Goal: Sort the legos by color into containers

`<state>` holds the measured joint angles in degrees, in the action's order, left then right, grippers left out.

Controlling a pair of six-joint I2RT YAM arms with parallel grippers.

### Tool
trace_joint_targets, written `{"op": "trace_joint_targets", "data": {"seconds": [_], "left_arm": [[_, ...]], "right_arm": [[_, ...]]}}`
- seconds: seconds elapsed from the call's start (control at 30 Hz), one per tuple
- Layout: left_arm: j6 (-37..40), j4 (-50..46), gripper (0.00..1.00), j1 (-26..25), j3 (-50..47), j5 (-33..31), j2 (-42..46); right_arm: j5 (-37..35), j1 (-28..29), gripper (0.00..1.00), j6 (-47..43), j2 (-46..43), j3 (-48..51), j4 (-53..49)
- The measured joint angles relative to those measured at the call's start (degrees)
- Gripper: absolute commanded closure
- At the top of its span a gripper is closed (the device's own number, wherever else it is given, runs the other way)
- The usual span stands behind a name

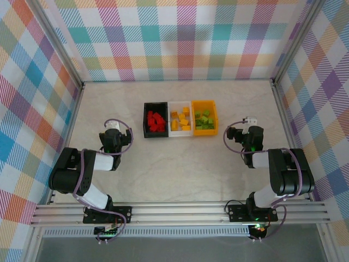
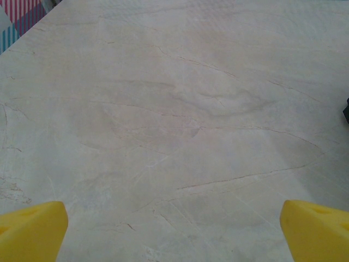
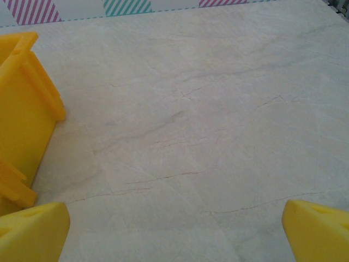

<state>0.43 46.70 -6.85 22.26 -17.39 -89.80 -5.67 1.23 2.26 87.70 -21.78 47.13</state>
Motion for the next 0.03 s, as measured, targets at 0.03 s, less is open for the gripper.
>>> {"op": "trace_joint_targets", "data": {"seconds": [0.03], "left_arm": [[0.0, 0.0, 0.0, 0.0, 0.0, -0.02, 0.0]], "right_arm": [[0.0, 0.0, 0.0, 0.0, 0.0, 0.0, -0.02]]}}
